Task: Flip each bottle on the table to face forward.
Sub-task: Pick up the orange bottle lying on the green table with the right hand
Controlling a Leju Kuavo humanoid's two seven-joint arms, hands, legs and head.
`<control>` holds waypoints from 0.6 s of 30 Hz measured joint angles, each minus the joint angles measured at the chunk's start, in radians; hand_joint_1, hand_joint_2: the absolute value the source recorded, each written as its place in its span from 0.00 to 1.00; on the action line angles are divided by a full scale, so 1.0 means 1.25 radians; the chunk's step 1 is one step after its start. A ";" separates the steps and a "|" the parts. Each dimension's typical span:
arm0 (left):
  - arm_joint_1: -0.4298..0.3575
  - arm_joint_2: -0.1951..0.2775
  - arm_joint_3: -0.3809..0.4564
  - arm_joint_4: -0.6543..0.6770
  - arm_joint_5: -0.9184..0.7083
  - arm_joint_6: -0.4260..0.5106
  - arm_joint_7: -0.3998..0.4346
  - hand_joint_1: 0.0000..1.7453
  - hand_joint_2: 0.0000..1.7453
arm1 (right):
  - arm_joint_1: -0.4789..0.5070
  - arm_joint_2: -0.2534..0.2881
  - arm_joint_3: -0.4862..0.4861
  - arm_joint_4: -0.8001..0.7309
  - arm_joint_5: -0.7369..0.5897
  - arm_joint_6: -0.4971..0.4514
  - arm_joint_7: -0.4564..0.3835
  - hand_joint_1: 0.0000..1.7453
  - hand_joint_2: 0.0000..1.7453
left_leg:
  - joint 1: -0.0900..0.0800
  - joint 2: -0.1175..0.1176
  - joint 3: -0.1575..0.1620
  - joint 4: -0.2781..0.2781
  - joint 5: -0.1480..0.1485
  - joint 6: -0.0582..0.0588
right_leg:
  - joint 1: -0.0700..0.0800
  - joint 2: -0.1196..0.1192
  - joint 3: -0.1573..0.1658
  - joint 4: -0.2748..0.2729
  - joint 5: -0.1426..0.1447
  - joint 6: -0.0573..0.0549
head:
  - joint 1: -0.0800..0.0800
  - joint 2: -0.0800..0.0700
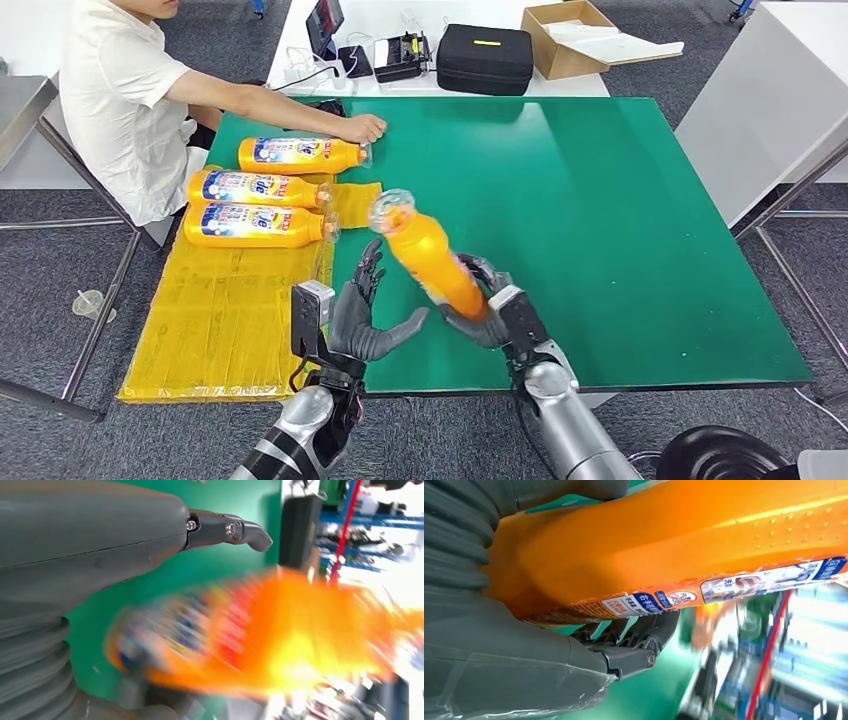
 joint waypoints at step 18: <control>-0.047 0.000 0.027 0.005 0.114 -0.062 0.038 0.00 1.00 | -0.075 0.010 0.168 0.093 0.065 -0.041 -0.041 1.00 1.00 | 0.000 -0.001 -0.001 0.000 0.000 0.000 | 0.000 -0.001 -0.001 0.000 0.000 0.000 | 0.000 0.000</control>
